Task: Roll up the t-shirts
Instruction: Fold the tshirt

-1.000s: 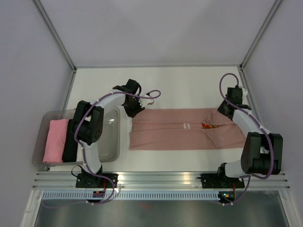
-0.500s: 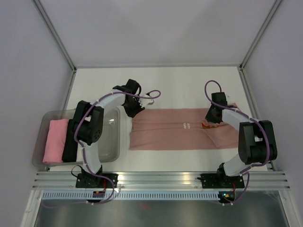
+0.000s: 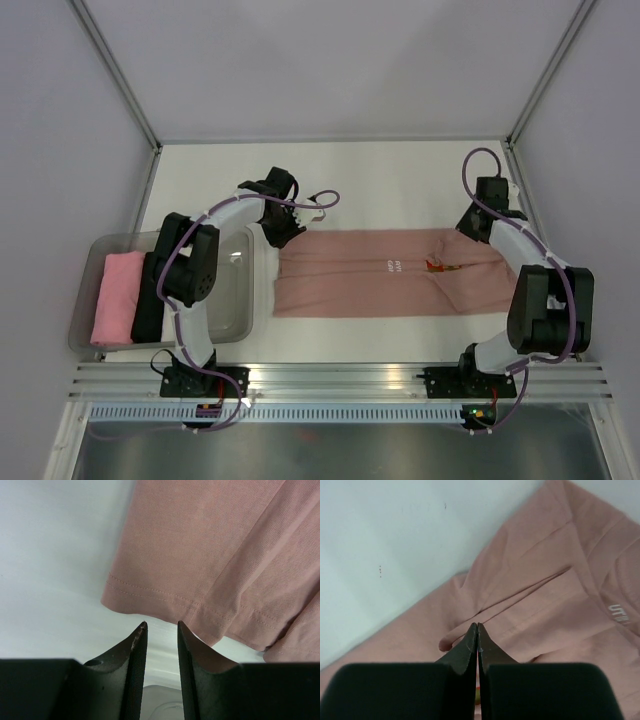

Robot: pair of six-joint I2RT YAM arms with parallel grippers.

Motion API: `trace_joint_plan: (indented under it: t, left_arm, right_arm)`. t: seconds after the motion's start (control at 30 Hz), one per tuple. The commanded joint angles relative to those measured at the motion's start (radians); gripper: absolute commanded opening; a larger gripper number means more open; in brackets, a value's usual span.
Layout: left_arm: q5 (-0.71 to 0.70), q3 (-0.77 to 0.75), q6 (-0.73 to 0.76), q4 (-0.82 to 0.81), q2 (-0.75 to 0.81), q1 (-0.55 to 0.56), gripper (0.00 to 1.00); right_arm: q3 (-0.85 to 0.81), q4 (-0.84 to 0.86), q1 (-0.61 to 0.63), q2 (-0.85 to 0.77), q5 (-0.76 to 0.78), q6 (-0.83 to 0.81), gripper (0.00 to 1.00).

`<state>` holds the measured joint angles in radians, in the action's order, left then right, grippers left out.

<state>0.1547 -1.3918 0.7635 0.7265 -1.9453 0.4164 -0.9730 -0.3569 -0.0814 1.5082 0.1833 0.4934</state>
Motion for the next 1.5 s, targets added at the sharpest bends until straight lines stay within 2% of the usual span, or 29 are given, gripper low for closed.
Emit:
trace_joint_plan:
  t: [0.0,0.23,0.53,0.7,0.87,0.93,1.07,1.17,1.47]
  left_arm:
    - [-0.009,-0.038,-0.020,0.001,0.003,-0.001,0.36]
    - [-0.010,-0.038,-0.017,0.001,0.000,-0.002,0.36]
    - [-0.017,-0.036,-0.020,-0.001,0.003,-0.004,0.36]
    - [-0.020,-0.032,-0.023,0.001,0.003,-0.004,0.36]
    - [-0.018,-0.036,-0.023,-0.001,0.006,-0.002,0.36]
    - [-0.017,-0.039,-0.023,-0.002,0.008,-0.004,0.36]
    - [-0.009,-0.033,-0.030,-0.001,0.011,-0.004,0.36]
    - [-0.007,-0.029,-0.033,-0.002,0.014,-0.005,0.36]
    - [-0.009,-0.030,-0.038,-0.009,0.026,-0.005,0.36]
  right_arm:
    - [0.058,0.047,0.035,0.014,-0.088,0.051,0.00]
    - [0.071,0.116,0.112,0.078,-0.070,0.076,0.00]
    - [0.046,0.118,0.124,0.224,-0.077,0.057,0.00]
    - [0.037,0.066,0.124,0.185,-0.033,0.047,0.00]
    - [-0.059,-0.014,0.120,0.069,0.025,0.013,0.00]
    - [-0.076,-0.040,0.095,0.032,0.056,0.022,0.00]
    - [-0.006,-0.007,-0.056,-0.037,0.033,0.057,0.00]
    - [0.034,0.004,-0.119,0.003,0.008,0.057,0.00]
    - [0.105,0.090,-0.161,0.171,-0.001,0.070,0.00]
